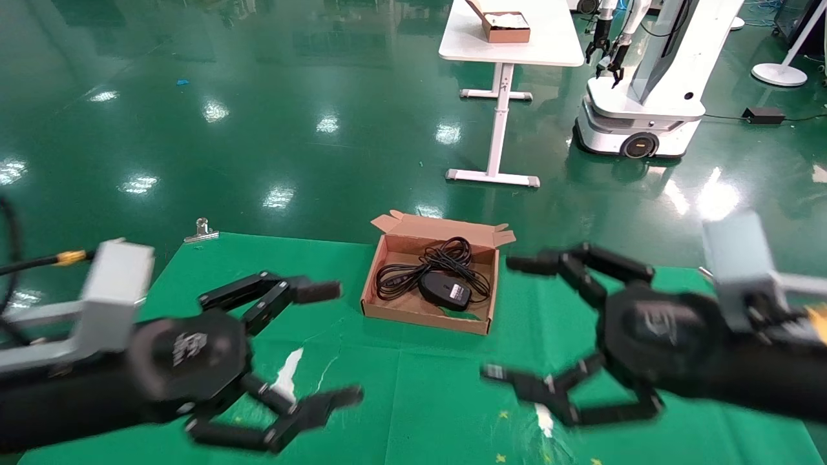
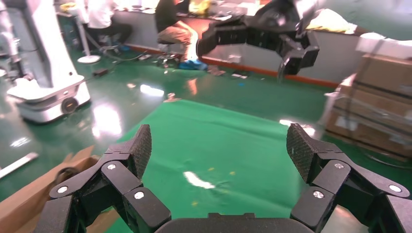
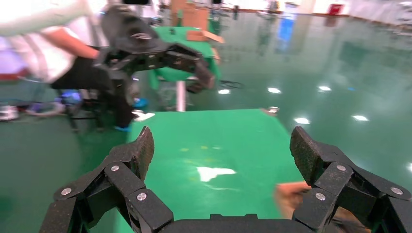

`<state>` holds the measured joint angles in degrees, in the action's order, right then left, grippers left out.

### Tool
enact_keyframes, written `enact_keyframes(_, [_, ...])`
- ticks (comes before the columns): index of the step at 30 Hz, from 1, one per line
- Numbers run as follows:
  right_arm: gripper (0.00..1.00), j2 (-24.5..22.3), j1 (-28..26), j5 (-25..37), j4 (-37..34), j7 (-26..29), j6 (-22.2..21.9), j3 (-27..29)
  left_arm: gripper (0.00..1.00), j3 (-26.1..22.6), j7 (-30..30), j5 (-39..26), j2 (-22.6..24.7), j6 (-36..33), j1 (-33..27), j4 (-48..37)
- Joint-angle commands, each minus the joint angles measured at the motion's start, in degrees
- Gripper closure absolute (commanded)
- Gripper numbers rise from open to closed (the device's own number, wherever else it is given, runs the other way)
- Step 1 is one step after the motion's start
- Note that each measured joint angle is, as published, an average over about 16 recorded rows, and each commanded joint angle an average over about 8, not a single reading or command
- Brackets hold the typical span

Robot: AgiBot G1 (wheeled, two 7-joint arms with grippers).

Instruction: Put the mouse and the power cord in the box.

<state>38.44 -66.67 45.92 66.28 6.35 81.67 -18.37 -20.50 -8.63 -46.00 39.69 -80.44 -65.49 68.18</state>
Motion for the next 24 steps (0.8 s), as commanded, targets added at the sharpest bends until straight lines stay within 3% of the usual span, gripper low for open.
enact_keyframes(1, [0.00, -1.20, 1.79, -1.42, 2.55, 1.54, 1.41, 0.82, 0.00, 1.48, -0.70, 1.37, -1.54, -1.74, 1.30, 1.79])
enact_keyframes(11, [0.00, -4.42, 6.72, -5.34, 9.72, 5.20, 5.27, 2.94, 0.00, 5.81, -2.62, 5.44, -6.03, -6.79, 5.07, 7.00])
enact_keyframes(24, [0.00, -3.85, 5.78, -4.65, 8.26, 4.68, 4.53, 2.63, 0.00, 5.02, -2.29, 4.71, -5.20, -5.85, 4.40, 6.02])
